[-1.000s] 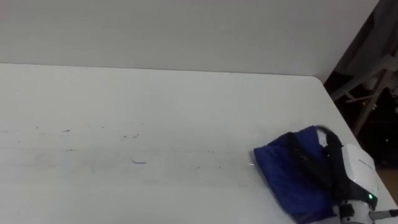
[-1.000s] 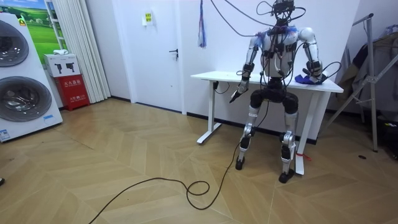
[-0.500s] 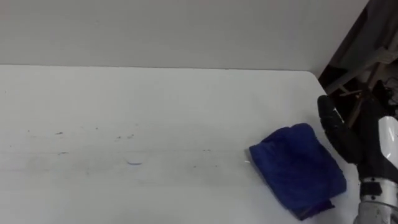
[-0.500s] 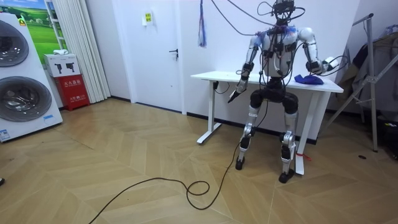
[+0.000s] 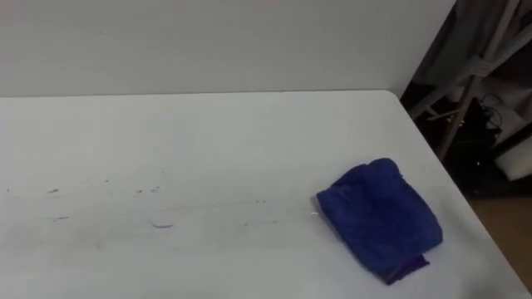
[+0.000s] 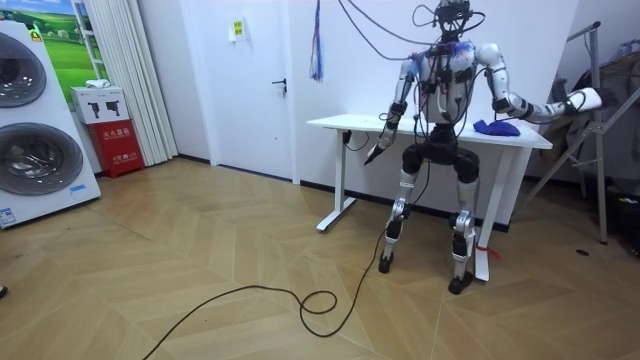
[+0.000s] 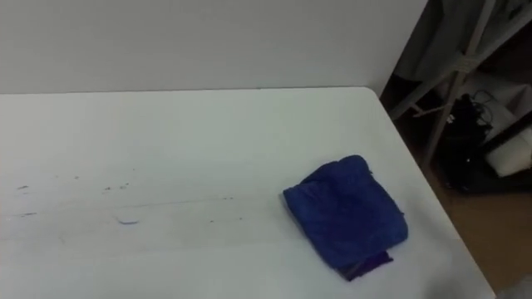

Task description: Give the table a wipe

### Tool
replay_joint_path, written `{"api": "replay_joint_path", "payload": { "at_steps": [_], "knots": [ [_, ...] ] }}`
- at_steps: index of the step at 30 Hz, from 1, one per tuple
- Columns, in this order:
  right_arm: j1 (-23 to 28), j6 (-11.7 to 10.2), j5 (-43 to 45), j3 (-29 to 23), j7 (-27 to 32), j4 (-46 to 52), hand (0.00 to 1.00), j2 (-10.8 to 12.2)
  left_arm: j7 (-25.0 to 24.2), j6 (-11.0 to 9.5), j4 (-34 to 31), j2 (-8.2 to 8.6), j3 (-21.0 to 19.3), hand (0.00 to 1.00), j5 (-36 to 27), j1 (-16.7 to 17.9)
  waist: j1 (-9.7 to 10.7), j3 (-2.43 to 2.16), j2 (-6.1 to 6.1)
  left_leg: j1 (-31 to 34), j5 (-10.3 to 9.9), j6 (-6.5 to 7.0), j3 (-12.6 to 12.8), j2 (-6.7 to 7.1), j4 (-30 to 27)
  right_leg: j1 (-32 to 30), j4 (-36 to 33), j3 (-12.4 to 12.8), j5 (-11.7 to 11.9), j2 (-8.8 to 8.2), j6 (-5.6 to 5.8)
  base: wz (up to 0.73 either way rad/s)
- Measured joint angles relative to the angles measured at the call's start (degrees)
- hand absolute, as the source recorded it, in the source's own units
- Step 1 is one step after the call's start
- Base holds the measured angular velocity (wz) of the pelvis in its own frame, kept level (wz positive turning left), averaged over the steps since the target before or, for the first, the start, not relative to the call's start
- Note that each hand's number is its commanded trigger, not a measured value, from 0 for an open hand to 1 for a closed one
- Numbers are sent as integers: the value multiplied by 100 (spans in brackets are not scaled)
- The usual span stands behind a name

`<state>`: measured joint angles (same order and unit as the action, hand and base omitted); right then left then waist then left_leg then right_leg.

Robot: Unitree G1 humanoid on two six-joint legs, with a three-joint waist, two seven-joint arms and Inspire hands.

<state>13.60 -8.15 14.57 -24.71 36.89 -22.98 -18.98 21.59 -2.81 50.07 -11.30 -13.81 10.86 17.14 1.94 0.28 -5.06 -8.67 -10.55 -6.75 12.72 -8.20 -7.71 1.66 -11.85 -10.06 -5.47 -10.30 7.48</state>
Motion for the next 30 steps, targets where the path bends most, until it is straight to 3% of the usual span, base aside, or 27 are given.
{"api": "replay_joint_path", "payload": {
  "at_steps": [5,7,10,16,19,23,26,30],
  "knots": [
    [28,315,-668,-176,-76,-1286,0,-4,-101,154,2,-50,-214,0,4,156,94,-23,-73,8,-3,-1,43,1,2,-58,-28,46,1,2,-2,-5],
    [29,353,-1065,-203,-199,-2213,0,-18,-153,235,0,-62,-292,0,10,198,127,-38,-98,24,-41,-34,39,-7,11,-64,-25,47,0,7,-2,0],
    [32,591,-1514,-211,-469,-3227,0,-18,-230,327,2,-62,-331,0,2,279,140,-43,-125,26,-51,-30,39,-8,-4,-62,-32,53,0,6,-2,0],
    [160,978,-1977,-188,-1009,-4508,0,-8,-224,560,-19,-55,-326,0,14,333,258,-105,-36,22,-56,-33,26,-9,-5,-45,-35,47,0,8,-2,0],
    [344,1128,-2012,-162,-1244,-4634,0,92,-241,595,-16,-49,-316,0,27,295,260,-106,-2,24,-56,-33,16,-12,-9,-37,-35,37,0,7,-2,0],
    [429,1378,-2003,422,-1828,-4958,0,309,-217,633,69,-29,-183,0,107,139,277,-107,50,41,-67,-36,-27,-16,-26,-18,-33,11,0,3,-2,4],
    [351,1472,-1721,800,-2216,-4956,0,606,-208,617,193,76,-46,0,251,54,259,-106,112,0,-77,-37,-25,-17,-40,34,-3,8,0,5,-3,0],
    [14,1654,-894,1571,-2500,-4655,0,733,-195,624,569,150,444,0,256,-90,201,-83,251,0,-106,-35,-23,-20,-81,51,-1,12,1,13,-3,0]
  ]
}}
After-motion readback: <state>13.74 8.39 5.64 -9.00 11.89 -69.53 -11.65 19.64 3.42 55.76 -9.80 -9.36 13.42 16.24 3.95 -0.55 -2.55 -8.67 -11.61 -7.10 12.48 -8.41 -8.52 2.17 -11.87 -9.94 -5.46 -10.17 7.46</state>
